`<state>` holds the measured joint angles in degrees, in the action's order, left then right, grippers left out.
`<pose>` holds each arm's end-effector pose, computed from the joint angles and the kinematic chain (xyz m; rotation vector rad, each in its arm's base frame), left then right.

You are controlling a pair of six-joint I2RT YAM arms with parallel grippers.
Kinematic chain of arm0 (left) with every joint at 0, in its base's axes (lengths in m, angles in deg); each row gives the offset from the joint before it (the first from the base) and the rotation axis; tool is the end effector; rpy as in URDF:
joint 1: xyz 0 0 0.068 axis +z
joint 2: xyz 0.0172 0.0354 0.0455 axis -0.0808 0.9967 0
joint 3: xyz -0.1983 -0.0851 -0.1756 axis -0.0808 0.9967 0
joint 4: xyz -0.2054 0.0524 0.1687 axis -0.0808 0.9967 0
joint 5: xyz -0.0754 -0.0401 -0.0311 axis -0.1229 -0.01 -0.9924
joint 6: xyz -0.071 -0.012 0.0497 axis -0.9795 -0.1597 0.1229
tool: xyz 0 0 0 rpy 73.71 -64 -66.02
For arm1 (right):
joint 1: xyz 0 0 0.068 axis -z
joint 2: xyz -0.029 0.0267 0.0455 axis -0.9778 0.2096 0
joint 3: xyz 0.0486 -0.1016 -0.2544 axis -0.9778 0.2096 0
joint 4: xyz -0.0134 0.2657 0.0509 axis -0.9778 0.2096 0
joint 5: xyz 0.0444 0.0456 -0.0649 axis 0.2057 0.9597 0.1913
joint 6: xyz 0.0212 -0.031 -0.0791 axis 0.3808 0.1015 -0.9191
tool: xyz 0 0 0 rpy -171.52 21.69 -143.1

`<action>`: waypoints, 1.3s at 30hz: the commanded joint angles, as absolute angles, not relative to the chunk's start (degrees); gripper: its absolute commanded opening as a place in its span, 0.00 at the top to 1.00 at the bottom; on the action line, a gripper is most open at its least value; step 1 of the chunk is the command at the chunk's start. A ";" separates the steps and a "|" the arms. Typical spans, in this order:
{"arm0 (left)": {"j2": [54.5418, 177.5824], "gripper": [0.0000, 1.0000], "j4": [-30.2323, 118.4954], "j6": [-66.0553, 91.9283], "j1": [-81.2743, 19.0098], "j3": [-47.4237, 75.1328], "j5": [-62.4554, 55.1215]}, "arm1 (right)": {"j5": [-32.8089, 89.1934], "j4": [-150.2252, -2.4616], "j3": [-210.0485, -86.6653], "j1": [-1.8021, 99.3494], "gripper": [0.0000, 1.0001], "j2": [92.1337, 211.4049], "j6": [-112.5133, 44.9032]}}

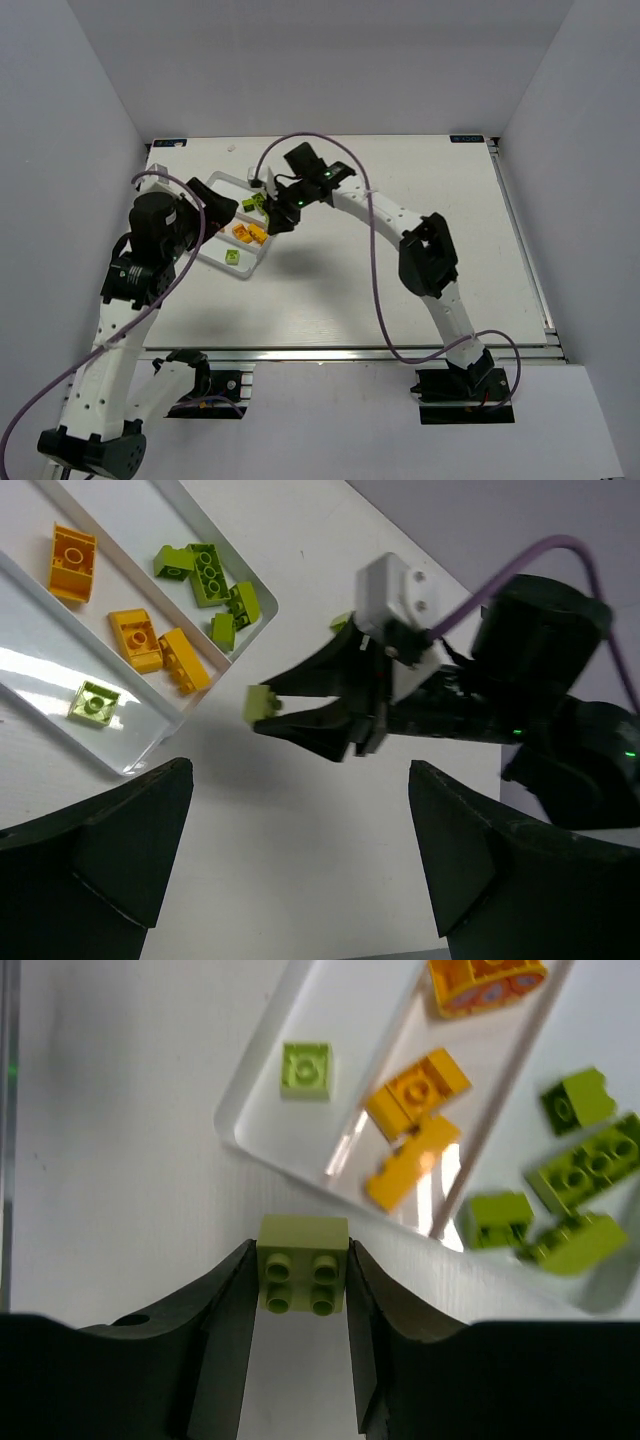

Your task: Sort the legos into containers by color

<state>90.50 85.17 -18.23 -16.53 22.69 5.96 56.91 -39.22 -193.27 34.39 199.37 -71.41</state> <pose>0.2128 -0.0429 0.3724 -0.5638 1.9850 -0.5763 0.3632 0.4083 0.2493 -1.6408 1.6561 0.8581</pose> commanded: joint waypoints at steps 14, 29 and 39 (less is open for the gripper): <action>81.00 0.02 97.30 -23.39 -16.67 21.51 11.63 | 52.99 -65.07 -194.81 24.38 0.89 210.17 -48.62; 82.05 0.02 97.39 -21.36 -17.20 20.37 8.38 | 46.39 -64.02 -196.30 23.50 0.38 212.11 -51.78; 86.27 0.32 87.03 -20.22 -17.20 24.14 0.74 | 48.50 -61.30 -191.21 30.61 0.66 196.83 -44.32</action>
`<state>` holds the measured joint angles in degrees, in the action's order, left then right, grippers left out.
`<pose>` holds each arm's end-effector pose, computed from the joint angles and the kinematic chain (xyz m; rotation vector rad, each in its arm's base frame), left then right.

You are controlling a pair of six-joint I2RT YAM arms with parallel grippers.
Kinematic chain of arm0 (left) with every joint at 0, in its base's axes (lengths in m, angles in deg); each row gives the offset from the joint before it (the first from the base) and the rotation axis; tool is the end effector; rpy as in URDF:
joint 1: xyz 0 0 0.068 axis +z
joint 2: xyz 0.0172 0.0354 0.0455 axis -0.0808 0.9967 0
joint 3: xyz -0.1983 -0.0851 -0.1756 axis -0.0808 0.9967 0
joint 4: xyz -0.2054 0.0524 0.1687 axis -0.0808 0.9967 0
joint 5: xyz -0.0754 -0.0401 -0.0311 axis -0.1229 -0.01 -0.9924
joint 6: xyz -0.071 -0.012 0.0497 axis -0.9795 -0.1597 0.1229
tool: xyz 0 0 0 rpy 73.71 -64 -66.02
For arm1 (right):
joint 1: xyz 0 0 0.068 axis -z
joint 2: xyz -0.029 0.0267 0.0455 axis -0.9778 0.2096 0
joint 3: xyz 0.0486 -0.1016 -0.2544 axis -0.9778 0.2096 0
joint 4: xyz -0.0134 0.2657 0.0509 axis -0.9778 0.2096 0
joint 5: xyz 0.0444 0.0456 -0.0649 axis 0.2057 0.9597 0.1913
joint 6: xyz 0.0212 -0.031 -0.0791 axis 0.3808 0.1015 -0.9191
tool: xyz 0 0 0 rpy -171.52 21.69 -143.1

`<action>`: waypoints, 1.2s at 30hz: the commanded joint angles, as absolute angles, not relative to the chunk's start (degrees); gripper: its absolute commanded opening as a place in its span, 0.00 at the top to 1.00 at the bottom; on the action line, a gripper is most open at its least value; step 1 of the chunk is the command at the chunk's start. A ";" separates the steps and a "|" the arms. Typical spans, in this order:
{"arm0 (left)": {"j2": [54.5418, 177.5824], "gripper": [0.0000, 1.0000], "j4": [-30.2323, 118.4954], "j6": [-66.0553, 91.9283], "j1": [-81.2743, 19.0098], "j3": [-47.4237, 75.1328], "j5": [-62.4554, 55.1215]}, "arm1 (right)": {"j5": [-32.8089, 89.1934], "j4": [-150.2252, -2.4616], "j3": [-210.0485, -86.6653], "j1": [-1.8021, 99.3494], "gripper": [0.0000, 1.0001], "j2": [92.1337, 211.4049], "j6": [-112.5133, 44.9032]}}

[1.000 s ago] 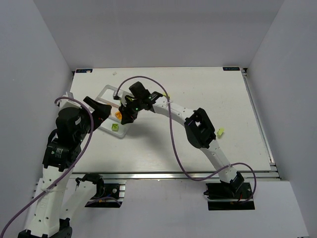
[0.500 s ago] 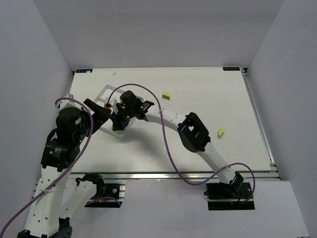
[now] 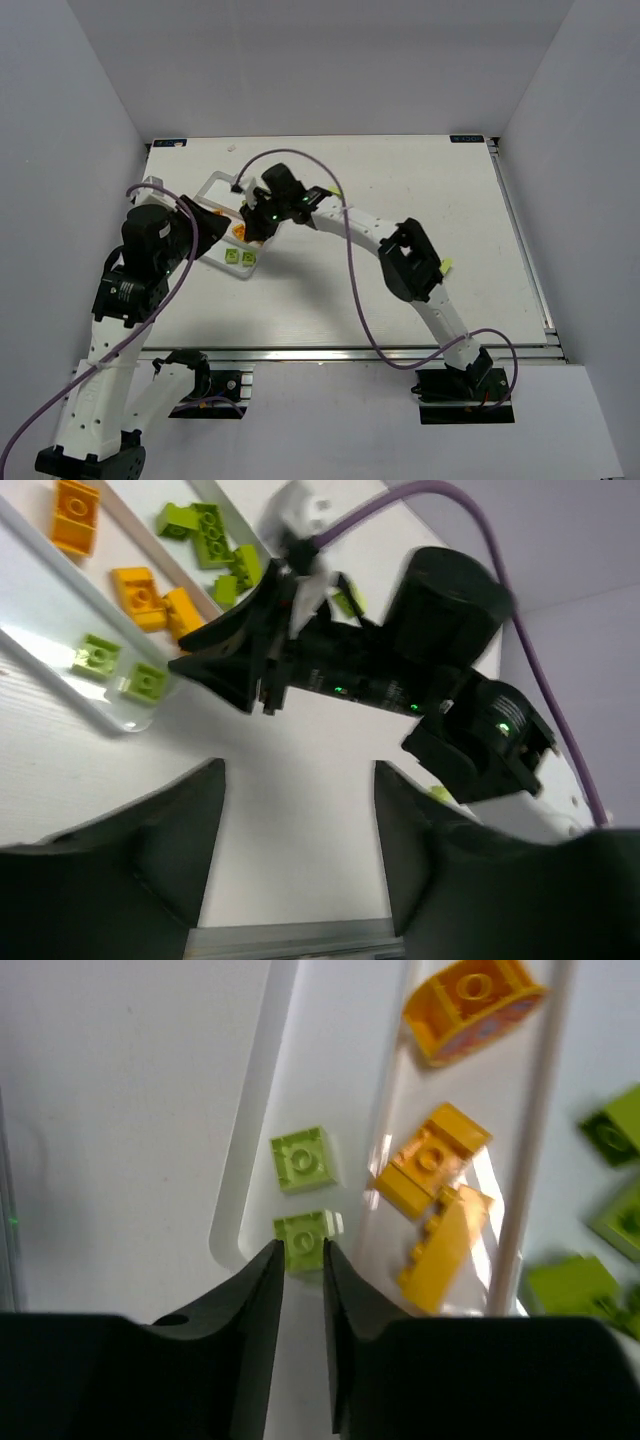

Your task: Sort the legos into containers by color

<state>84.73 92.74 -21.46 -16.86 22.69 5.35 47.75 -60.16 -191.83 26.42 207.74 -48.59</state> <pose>0.1782 -0.0375 0.3725 -0.6188 2.0106 -0.6118 0.3433 0.4885 0.1942 -1.3567 1.8041 0.9379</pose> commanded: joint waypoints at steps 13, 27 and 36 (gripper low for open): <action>121.23 0.48 66.89 -21.98 -18.43 18.99 -20.27 | 46.30 -49.96 -165.80 55.12 0.24 177.82 -54.22; 115.47 0.21 72.51 -22.42 -18.96 20.54 -17.30 | 40.96 -41.78 -199.70 54.52 0.11 211.37 -73.41; 98.15 0.20 77.70 -27.16 -18.96 30.20 -11.41 | 41.90 -49.51 -197.79 54.34 0.17 213.59 -73.14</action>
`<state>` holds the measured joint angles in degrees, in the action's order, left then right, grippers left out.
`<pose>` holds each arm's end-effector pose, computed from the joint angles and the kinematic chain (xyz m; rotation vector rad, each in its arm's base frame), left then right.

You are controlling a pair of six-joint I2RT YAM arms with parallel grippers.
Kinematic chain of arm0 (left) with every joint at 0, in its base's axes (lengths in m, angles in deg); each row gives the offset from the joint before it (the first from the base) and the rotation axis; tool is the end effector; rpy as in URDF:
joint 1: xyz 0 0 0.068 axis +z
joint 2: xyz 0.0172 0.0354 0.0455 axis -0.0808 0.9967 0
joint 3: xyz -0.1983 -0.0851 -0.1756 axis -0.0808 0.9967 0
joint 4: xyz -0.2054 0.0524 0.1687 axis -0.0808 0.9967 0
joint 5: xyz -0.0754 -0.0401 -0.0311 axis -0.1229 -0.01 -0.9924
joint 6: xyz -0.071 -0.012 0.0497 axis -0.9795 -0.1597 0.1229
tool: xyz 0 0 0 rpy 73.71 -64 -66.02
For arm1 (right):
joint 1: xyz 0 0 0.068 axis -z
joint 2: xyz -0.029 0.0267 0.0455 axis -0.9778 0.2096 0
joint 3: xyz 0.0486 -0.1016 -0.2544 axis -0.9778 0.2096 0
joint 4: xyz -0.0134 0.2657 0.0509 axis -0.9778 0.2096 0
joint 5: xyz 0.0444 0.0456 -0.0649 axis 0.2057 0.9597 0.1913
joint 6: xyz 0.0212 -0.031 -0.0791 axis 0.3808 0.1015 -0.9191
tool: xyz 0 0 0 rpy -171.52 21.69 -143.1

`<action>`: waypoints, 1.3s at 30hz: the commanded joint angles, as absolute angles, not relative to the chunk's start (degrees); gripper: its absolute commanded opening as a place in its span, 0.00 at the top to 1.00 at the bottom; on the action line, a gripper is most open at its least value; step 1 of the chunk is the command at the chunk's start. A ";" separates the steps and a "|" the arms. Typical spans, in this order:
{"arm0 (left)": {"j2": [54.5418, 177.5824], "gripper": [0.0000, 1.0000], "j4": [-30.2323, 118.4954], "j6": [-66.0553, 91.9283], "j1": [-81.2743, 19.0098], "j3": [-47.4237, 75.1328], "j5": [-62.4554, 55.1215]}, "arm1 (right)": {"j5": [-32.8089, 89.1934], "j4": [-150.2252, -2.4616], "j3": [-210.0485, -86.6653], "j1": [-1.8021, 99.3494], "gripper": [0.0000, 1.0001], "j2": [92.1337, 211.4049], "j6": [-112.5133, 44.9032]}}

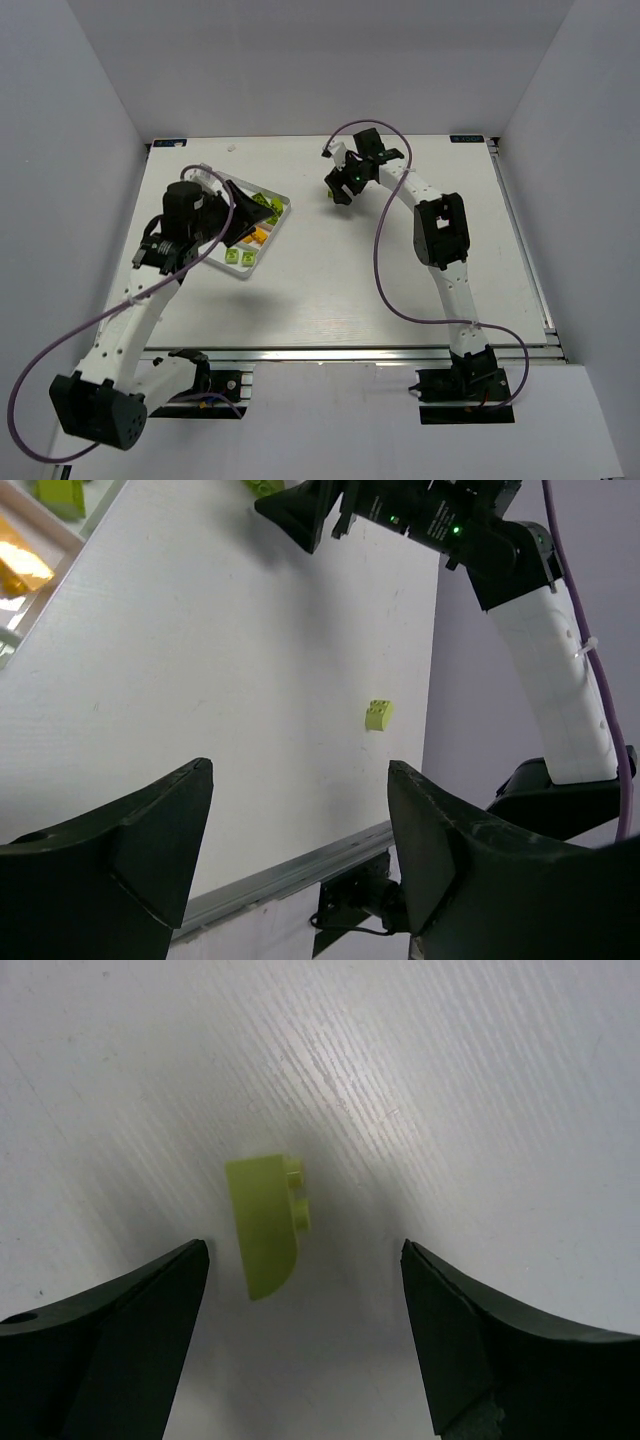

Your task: Sort the legos into containers by color

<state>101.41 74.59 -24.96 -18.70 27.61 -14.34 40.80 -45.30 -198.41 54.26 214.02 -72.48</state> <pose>0.2581 -0.0906 0.3231 -0.4769 2.1903 -0.9853 0.5326 0.2626 0.1430 -1.2513 2.0386 0.3617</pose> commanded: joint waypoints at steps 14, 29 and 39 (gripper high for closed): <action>92.69 0.19 83.94 -26.99 -18.96 28.72 -6.66 | 50.15 -51.89 -197.71 53.29 0.72 213.95 -72.17; 84.52 0.19 86.49 -25.23 -18.96 23.71 -1.03 | 70.91 -65.34 -190.75 40.20 0.97 199.70 -51.00; 81.96 0.19 90.26 -25.93 -18.96 21.96 -0.06 | 60.38 -76.22 -197.62 28.42 0.96 209.64 -38.78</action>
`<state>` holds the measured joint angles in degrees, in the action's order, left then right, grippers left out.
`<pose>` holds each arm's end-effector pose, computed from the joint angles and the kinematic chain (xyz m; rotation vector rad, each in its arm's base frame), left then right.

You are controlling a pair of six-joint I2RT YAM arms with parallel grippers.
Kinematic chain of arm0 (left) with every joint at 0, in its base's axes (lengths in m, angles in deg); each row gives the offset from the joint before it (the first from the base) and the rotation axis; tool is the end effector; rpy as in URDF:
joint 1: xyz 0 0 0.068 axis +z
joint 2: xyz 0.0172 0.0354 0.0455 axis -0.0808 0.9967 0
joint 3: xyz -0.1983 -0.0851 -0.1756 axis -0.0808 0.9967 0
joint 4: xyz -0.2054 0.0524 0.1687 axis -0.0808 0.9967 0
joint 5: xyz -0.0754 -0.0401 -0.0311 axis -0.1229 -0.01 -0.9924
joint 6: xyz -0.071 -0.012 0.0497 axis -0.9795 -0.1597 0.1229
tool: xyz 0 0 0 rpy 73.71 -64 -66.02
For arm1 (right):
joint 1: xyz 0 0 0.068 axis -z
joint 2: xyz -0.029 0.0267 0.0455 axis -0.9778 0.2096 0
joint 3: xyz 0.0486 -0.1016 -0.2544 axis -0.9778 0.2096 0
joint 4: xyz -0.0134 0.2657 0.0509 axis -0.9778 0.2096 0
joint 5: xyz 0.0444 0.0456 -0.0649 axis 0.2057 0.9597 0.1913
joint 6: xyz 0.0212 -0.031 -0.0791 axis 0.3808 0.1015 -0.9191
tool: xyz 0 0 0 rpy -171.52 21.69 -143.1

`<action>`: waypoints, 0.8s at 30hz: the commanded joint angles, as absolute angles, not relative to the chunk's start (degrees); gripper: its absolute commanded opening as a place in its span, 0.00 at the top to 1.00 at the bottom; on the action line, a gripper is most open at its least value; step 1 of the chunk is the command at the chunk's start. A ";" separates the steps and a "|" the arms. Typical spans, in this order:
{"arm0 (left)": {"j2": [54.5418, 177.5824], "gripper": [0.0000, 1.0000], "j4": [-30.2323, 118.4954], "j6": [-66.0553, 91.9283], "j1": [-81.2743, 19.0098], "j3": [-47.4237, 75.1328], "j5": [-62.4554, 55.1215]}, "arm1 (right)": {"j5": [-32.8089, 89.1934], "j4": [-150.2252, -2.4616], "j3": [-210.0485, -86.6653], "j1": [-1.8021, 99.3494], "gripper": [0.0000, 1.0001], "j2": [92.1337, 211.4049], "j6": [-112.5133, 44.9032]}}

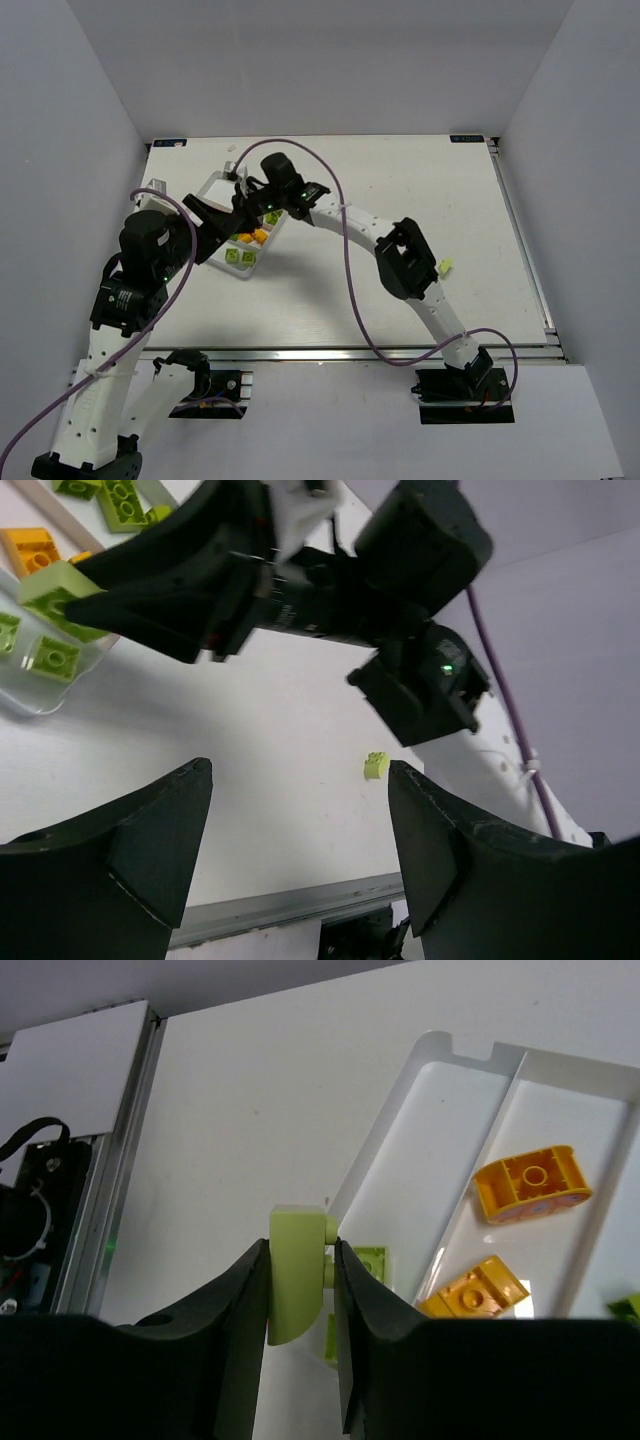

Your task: Sort the legos into containers by color

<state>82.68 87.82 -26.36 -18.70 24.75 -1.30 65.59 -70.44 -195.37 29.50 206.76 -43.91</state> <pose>0.1732 -0.0516 0.3774 -0.5815 1.9720 -0.8286 0.3554 0.4832 0.2557 -1.3540 1.5008 1.2653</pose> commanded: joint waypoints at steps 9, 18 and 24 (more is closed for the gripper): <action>81.70 0.19 96.15 -25.67 -18.96 18.79 -0.41 | 47.97 -84.93 -201.74 24.20 0.87 217.29 -39.21; 81.70 0.19 95.46 -23.92 -18.96 19.05 -2.87 | 46.39 -84.94 -200.43 21.91 0.37 216.59 -42.64; 81.79 0.19 89.84 -23.47 -18.96 21.68 -5.68 | 45.25 -82.31 -195.96 25.68 0.41 208.87 -43.35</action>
<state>81.74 93.68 -24.56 -18.70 20.81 -3.24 46.57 -81.02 -197.56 22.81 217.40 -42.62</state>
